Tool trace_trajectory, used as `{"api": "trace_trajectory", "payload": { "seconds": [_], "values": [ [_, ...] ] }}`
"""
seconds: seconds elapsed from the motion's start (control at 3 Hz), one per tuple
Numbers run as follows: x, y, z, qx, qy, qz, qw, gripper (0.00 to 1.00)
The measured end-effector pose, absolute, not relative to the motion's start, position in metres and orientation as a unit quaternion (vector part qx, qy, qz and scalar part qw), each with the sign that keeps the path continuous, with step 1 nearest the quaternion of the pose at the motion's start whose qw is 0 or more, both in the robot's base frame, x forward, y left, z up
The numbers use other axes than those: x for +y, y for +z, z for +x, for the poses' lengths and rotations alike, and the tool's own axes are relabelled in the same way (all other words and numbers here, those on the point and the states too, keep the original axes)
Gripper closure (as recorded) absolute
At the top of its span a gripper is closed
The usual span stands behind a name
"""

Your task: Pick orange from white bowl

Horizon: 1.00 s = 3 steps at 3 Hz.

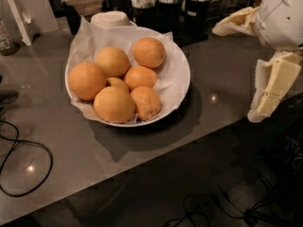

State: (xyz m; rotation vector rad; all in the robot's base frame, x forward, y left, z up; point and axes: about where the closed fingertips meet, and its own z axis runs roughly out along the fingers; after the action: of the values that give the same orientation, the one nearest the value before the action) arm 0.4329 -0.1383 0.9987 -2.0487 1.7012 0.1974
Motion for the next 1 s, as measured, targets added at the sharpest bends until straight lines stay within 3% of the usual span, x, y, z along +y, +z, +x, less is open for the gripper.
{"api": "trace_trajectory", "payload": {
  "seconds": [1.0],
  "values": [
    [-0.044, 1.01, 0.466, 0.498, 0.137, -0.807, 0.285, 0.0]
  ]
}}
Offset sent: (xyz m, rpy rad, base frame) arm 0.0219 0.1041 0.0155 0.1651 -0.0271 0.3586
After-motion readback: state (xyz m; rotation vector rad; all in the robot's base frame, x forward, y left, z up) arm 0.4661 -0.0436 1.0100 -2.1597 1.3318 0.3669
